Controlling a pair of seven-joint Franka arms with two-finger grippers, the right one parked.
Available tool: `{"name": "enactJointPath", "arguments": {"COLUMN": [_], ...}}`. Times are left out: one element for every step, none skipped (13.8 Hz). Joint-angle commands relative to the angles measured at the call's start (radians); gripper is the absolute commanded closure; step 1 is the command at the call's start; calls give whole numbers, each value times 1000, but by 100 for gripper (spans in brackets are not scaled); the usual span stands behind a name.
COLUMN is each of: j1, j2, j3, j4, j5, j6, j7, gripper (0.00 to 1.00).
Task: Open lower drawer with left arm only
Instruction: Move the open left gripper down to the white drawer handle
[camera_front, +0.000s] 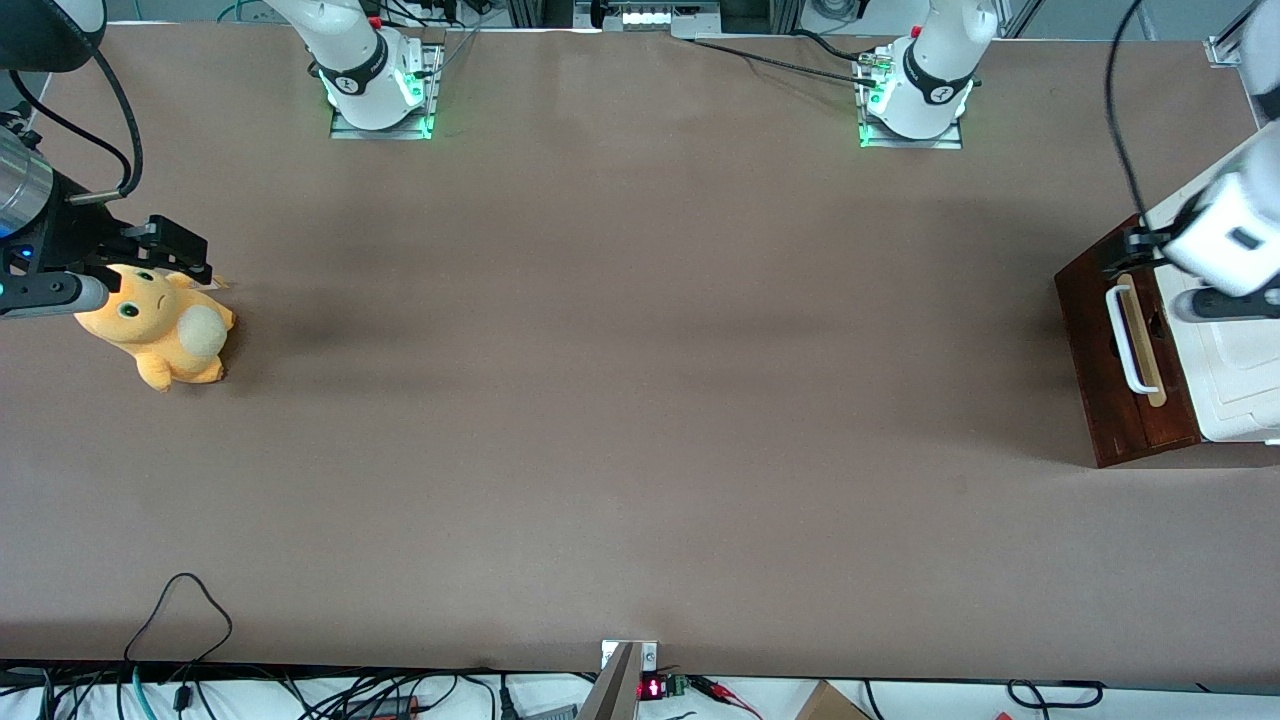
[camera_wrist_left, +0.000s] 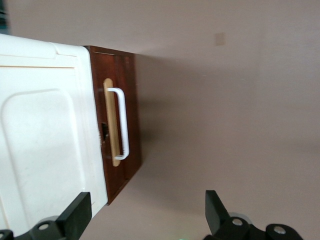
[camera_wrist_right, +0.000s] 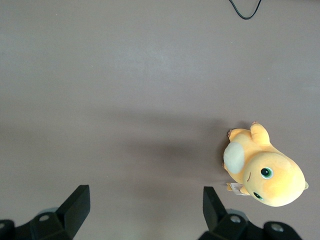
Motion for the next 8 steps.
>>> {"name": "enactJointPath", "arguments": {"j1": [4, 5, 4, 5, 5, 5, 5, 5], "j2": [33, 44, 51, 60, 76, 90, 106, 128], "j3": [-48, -77, -103, -133, -152, -172, -178, -189], "j4": [-22, -45, -80, -114, -147, -184, -209, -230], "j5": [125, 194, 257, 315, 366, 412, 451, 478], "j6": [-21, -28, -30, -30, -31, -37, -48, -54], "j7": [-100, -141, -195, -252, -302, -362, -404, -442], "gripper": [1, 1, 1, 1, 2, 2, 2, 2]}}
